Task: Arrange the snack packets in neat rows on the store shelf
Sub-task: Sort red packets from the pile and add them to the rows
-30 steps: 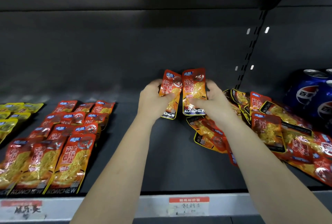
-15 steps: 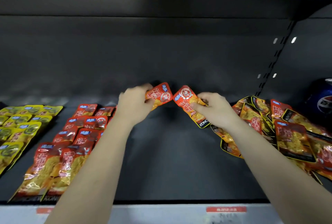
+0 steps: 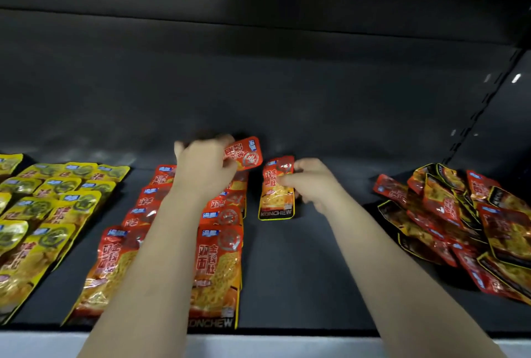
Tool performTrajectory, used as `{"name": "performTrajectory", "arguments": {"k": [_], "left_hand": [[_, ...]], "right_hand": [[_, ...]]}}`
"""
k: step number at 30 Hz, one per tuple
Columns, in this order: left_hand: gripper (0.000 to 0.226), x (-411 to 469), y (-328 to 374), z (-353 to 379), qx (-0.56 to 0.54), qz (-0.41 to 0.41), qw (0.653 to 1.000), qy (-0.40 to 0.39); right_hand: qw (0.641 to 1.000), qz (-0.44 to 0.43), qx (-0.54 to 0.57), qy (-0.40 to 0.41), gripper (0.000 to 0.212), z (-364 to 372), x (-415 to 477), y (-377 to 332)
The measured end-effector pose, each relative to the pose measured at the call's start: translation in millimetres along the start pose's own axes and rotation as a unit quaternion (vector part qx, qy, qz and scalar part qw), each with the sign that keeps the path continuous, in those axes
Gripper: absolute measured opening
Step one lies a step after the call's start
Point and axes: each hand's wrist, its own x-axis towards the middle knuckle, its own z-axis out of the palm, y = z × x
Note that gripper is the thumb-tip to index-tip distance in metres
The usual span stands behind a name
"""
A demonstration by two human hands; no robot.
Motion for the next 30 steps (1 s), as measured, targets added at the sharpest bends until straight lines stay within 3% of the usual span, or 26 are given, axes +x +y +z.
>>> {"name": "performTrajectory", "arguments": {"k": [3, 7, 15, 19, 30], "left_hand": [[0.04, -1, -1, -2, -0.005, -0.003, 1.0, 0.007], [0.038, -3, 2, -1, -0.021, 0.0, 1.0, 0.016], [0.029, -8, 9, 3, -0.055, 0.02, 0.998, 0.008], [0.029, -8, 9, 2, -0.063, 0.027, 0.997, 0.027], [0.03, -8, 13, 2, -0.066, 0.026, 0.997, 0.022]], "right_hand": [[0.999, 0.004, 0.028, -0.026, 0.012, 12, 0, 9], [0.998, -0.052, 0.02, 0.001, 0.019, 20, 6, 22], [0.982, -0.137, -0.116, 0.059, 0.068, 31, 2, 23], [0.967, -0.171, -0.17, 0.084, 0.055, 34, 2, 26], [0.938, -0.198, -0.266, 0.1, 0.053, 32, 2, 27]]}}
